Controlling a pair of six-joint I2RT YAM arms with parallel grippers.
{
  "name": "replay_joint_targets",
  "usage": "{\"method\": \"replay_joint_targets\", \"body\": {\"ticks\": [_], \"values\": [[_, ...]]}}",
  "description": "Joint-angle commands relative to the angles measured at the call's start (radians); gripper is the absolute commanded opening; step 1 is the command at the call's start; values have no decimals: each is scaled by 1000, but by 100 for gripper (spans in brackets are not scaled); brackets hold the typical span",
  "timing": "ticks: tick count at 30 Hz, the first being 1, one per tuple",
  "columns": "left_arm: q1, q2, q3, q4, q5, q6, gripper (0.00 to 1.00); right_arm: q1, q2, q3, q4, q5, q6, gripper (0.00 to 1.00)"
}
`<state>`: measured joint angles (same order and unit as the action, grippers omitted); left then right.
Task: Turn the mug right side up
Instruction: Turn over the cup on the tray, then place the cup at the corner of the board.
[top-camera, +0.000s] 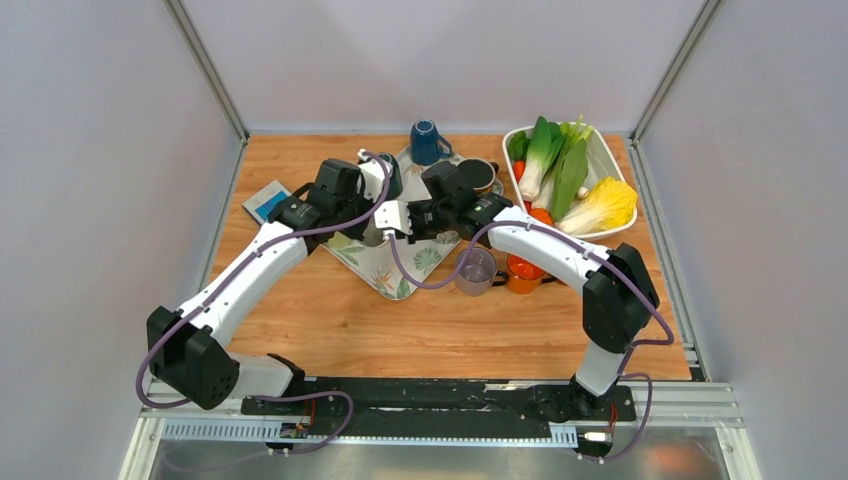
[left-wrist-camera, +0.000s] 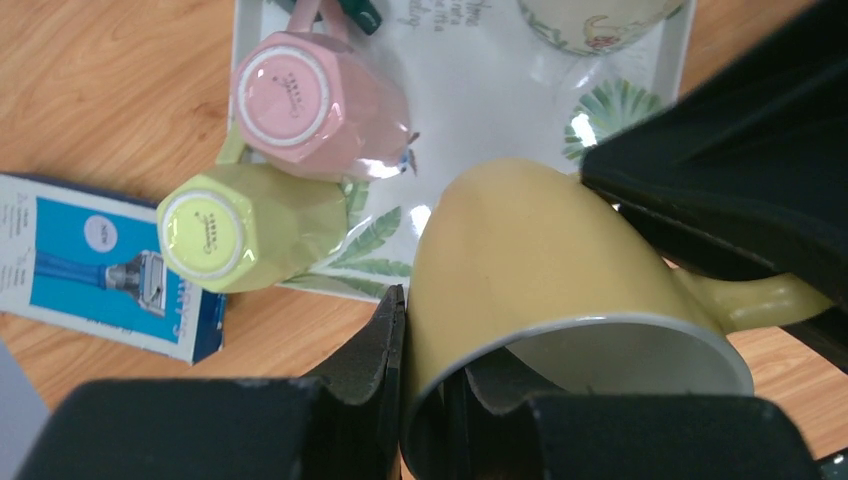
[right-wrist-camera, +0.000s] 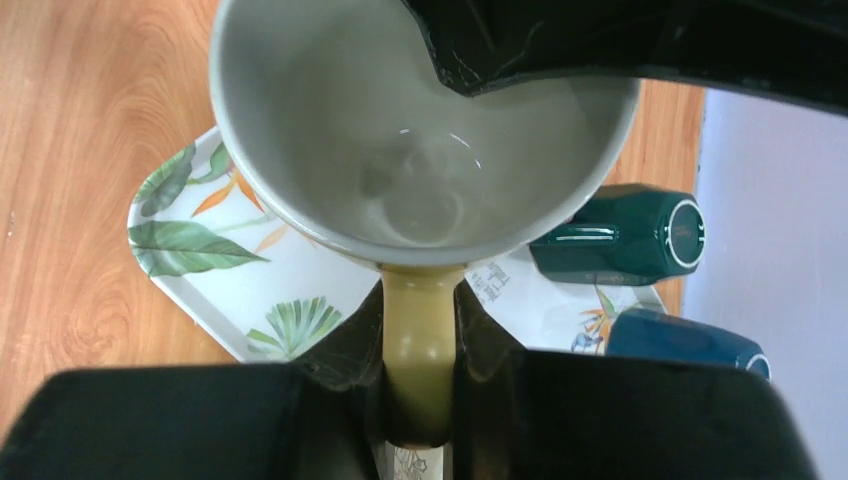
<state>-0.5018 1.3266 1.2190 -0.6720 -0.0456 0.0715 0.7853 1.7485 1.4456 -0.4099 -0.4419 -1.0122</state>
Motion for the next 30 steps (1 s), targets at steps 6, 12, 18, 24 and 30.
{"method": "replay_joint_targets", "body": {"ticks": [6,12,18,24,30], "values": [[75,-27,101,45,224,-54,49,4,-8,-5,24,24,-10,0],[133,-65,105,14,356,-30,62,-29,-17,-22,49,20,63,0],[169,-215,-5,152,387,-62,71,-86,-61,0,49,-65,155,0],[170,-367,-181,496,300,-77,75,-250,-152,22,49,-195,419,0],[166,-300,-184,584,439,-17,76,-534,-353,-80,40,-193,556,0]]}}
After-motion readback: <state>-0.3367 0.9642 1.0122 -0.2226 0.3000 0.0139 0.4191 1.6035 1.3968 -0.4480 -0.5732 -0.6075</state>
